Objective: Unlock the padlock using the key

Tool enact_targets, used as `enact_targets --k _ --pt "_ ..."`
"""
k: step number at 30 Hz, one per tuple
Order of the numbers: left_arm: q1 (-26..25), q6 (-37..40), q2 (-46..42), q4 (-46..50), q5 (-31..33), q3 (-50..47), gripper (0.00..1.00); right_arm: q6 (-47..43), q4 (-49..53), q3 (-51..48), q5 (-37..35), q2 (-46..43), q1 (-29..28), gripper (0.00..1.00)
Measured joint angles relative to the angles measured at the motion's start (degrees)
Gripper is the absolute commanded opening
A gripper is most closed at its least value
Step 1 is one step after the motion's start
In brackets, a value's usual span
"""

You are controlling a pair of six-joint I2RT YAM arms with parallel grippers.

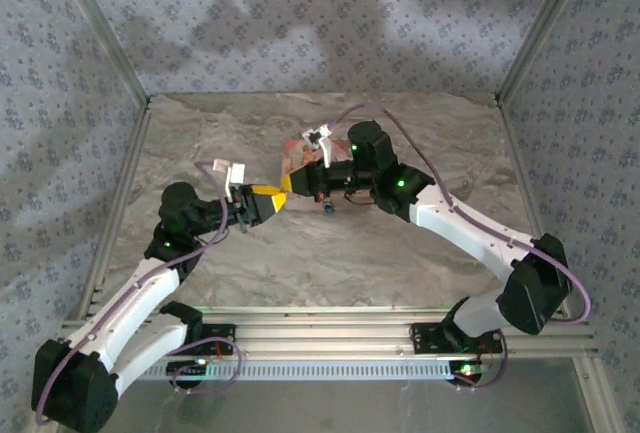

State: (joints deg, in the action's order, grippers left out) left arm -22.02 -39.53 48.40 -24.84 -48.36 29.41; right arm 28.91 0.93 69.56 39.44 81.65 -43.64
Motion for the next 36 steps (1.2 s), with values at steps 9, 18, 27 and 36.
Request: enact_targets --k 9,18,27,36 --pt "3.65 1.38 -3.56 2.43 -2.91 0.02 0.45 -8.90 8.37 4.00 3.65 0.00 0.37 0.00" --pt "0.70 -1.03 -0.68 -4.81 -5.27 0.00 0.41 -9.05 8.44 4.00 5.57 0.04 0.44 0.00" --pt "-0.24 -1.01 0.04 -5.40 -5.44 0.00 0.29 -9.03 8.20 4.00 5.57 0.04 0.44 0.00" --pt "-0.26 -1.03 1.16 -5.40 -5.46 0.00 0.28 -8.83 7.54 4.00 5.57 0.04 0.42 0.00"
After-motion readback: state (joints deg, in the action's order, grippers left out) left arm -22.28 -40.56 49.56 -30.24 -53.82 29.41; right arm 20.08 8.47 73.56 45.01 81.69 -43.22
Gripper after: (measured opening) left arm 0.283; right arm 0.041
